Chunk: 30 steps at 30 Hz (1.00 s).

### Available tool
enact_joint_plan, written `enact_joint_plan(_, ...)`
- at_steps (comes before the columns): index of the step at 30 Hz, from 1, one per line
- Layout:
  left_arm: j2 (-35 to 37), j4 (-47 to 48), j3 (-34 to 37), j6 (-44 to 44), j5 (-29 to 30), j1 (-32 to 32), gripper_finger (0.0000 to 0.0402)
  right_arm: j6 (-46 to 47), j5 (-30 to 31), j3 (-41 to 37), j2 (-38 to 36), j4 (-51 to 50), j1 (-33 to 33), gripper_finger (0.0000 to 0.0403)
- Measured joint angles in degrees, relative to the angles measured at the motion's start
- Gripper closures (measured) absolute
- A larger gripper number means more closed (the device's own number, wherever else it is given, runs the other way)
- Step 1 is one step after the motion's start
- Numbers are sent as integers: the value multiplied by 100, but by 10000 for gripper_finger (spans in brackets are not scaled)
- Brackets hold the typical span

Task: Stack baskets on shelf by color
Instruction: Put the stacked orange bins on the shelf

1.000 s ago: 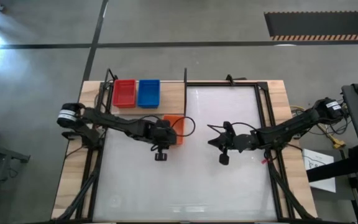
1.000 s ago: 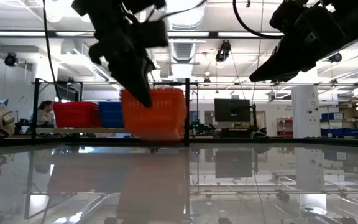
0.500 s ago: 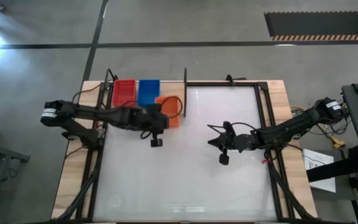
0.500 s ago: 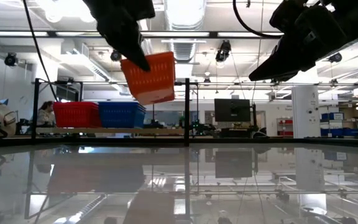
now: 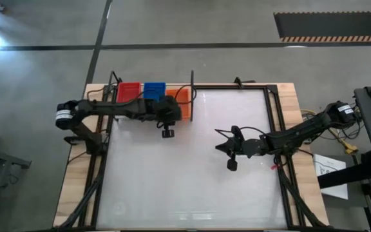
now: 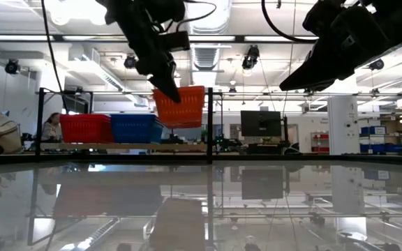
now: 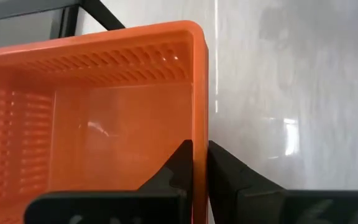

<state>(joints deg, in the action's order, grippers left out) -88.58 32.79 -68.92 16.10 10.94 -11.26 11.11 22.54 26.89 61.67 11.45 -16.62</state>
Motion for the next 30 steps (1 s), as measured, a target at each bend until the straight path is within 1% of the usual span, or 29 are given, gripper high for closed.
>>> enact_joint_plan(2,-78,-86,-20,180,-167,-129,394,0,-3,0,0,-1,0,392)
enact_joint_plan(7,-232,-108,-62,565,-260,-466,394,0,-15,0,0,-1,0,392)
enact_joint_plan(10,-285,-113,-60,684,-475,-698,394,-3,-21,0,0,0,0,392)
enact_joint_plan(14,-301,-221,-16,807,-548,-962,394,-7,-21,0,0,-1,0,392)
enact_joint_plan(20,-419,-565,-16,1003,-997,-1210,394,-13,-21,0,0,1,0,392)
enact_joint_plan(30,-742,-535,-45,1139,-994,-1341,394,-13,-21,0,0,1,0,392)
